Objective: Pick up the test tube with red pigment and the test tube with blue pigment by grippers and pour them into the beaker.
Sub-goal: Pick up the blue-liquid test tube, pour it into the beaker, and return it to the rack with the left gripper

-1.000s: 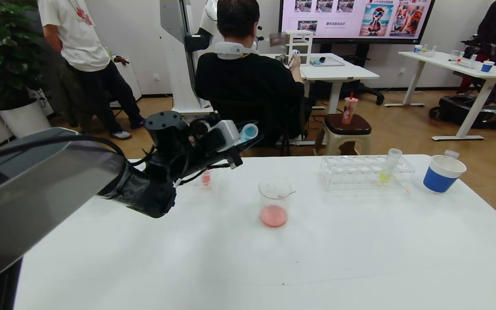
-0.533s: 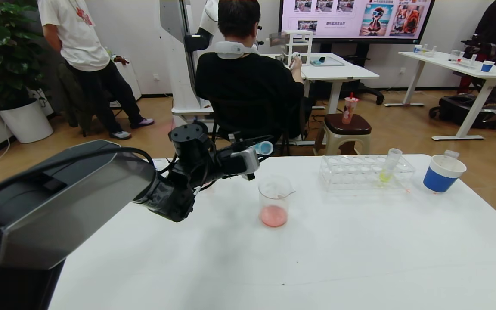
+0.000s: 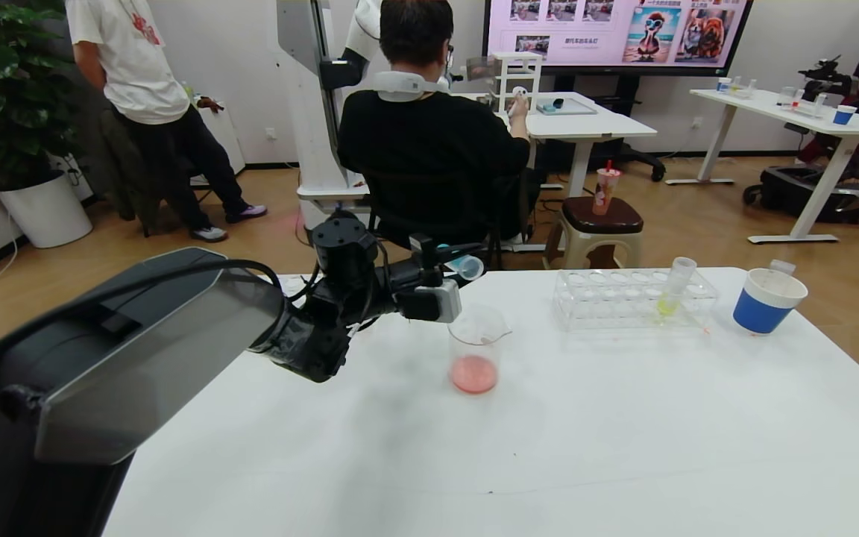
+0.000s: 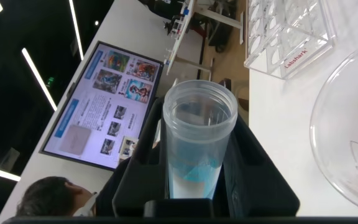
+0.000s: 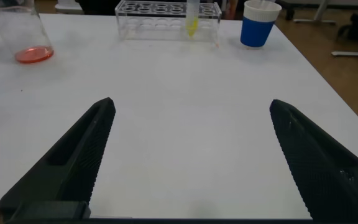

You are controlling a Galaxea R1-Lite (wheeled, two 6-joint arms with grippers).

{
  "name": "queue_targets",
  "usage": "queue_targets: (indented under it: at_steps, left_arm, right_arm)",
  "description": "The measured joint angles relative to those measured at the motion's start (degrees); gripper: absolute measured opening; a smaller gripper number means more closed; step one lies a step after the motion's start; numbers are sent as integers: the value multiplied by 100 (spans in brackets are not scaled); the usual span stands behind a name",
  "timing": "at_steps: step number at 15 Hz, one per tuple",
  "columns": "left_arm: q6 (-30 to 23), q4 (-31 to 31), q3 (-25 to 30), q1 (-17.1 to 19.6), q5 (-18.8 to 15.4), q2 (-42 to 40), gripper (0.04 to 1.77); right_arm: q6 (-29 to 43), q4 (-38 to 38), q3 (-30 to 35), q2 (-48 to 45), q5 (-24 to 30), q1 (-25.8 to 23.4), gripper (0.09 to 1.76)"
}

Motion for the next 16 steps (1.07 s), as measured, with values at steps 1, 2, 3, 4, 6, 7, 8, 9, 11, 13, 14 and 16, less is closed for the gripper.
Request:
queue_targets:
  at_steps: [1, 2, 3, 4, 6, 7, 8, 9, 11, 13, 14, 16]
  left_arm:
    - [194, 105, -65, 2, -55, 20, 51]
    - [412, 267, -130, 11, -132, 33, 51]
    - [579, 379, -188, 27, -230, 44, 51]
    - [745, 462, -229, 41, -300, 50, 51]
    - [1103, 600, -260, 63, -347, 59, 51]
    - [1224, 623, -266, 74, -358, 61, 51]
    - [1343, 633, -268, 90, -366, 63, 51]
    - [1448, 633, -268, 110, -369, 63, 51]
    - [1657, 630, -268, 167, -372, 63, 51]
    - [1829, 623, -268, 208, -369, 66, 51]
    - [1927, 619, -273, 215, -369, 66, 51]
    - [2074, 625, -273, 228, -369, 66, 51]
  right_arm:
    - [0, 0, 0, 0, 0, 0, 174]
    - [0, 0, 0, 0, 2, 2, 174]
    - [0, 0, 0, 0, 0, 0, 174]
    - [0, 0, 0, 0, 0, 0, 174]
    - [0, 0, 0, 0, 0, 0, 174]
    - [0, 0, 0, 0, 0, 0, 174]
    - [0, 0, 0, 0, 2, 0, 174]
    - [0, 0, 0, 0, 2, 0, 174]
    - [0, 0, 0, 0, 2, 0, 174]
    - [0, 0, 0, 0, 0, 0, 174]
    - [0, 0, 0, 0, 0, 0, 174]
    - [0, 2, 0, 0, 0, 0, 174]
